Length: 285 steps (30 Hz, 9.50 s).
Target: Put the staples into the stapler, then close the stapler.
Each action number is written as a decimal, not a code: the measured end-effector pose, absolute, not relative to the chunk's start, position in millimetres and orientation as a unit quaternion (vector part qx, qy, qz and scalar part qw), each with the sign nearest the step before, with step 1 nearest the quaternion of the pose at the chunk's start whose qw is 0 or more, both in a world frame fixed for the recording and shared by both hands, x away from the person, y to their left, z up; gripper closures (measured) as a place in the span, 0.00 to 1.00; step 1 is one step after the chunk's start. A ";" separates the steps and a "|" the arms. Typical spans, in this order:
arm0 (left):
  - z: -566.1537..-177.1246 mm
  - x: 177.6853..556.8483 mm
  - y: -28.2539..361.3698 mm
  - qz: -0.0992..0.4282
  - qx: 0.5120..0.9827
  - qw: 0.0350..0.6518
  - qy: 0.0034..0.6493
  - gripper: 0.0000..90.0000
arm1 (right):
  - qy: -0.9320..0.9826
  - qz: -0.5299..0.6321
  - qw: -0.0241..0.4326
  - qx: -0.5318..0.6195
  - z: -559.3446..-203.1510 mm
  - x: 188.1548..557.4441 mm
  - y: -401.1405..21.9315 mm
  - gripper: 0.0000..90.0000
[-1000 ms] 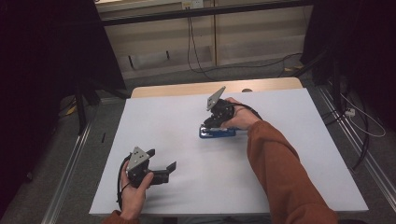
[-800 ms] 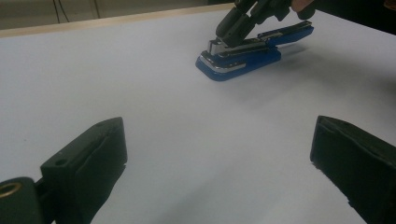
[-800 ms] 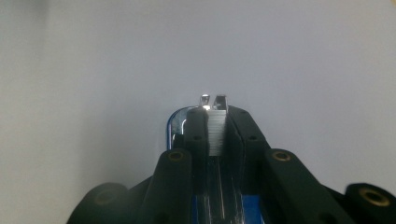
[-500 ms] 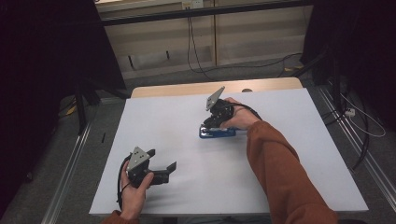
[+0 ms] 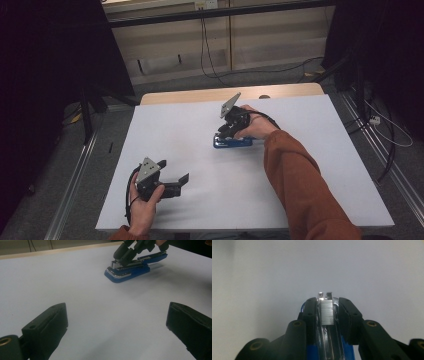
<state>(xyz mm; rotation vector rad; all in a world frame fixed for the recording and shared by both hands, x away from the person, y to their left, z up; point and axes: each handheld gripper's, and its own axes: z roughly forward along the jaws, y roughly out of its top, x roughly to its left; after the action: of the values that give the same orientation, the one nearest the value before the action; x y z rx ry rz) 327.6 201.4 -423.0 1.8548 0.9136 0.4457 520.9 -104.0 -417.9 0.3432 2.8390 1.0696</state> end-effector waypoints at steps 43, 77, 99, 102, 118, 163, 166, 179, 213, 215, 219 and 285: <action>-423.3 327.8 201.7 0.182 0.763 0.493 0.375 0.04 | 0.943 0.323 0.054 0.053 -411.4 523.2 -100.4 0.88; -423.3 326.3 200.6 0.184 0.762 0.493 0.377 0.04 | 0.899 0.397 0.046 0.177 -412.2 511.0 -131.2 0.59; -423.7 328.0 201.0 0.183 0.767 0.487 0.374 0.04 | 0.847 0.425 0.101 0.303 -410.8 482.9 -157.4 0.14; -423.7 328.4 201.4 0.184 0.768 0.487 0.374 0.04 | 0.832 0.428 0.129 0.330 -409.9 480.4 -164.1 0.13; -426.5 332.3 205.2 0.181 0.766 0.484 0.383 0.05 | 0.764 0.470 0.178 0.405 -406.9 450.7 -200.0 0.06; -415.7 377.1 180.3 0.198 0.755 0.497 0.379 0.08 | 0.729 0.463 0.241 0.443 -432.3 382.9 -257.1 0.04; -412.0 382.7 173.9 0.192 0.758 0.502 0.369 0.08 | 0.730 0.462 0.237 0.444 -433.1 382.9 -257.4 0.04; -414.1 408.5 147.2 0.174 0.769 0.506 0.349 0.08 | 0.733 0.462 0.223 0.446 -437.2 387.1 -268.8 0.13; -433.4 442.5 101.4 0.157 0.793 0.494 0.321 0.06 | 0.735 0.476 0.197 0.440 -452.8 399.7 -270.4 0.52; -435.8 443.6 101.6 0.158 0.796 0.488 0.321 0.06 | 0.738 0.473 0.197 0.439 -453.5 399.6 -271.1 0.60; -438.2 446.7 105.9 0.151 0.801 0.481 0.322 0.08 | 0.746 0.465 0.197 0.434 -454.5 398.7 -271.0 0.74; -457.0 459.7 78.2 0.129 0.832 0.454 0.292 1.00 | 0.802 0.380 0.180 0.424 -460.5 417.4 -257.7 1.00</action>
<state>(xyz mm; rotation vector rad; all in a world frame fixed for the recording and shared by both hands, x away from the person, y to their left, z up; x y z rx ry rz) 459.7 78.2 -457.0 2.0531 0.7206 0.3195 417.4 -257.7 -460.5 1.1988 2.2678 1.0730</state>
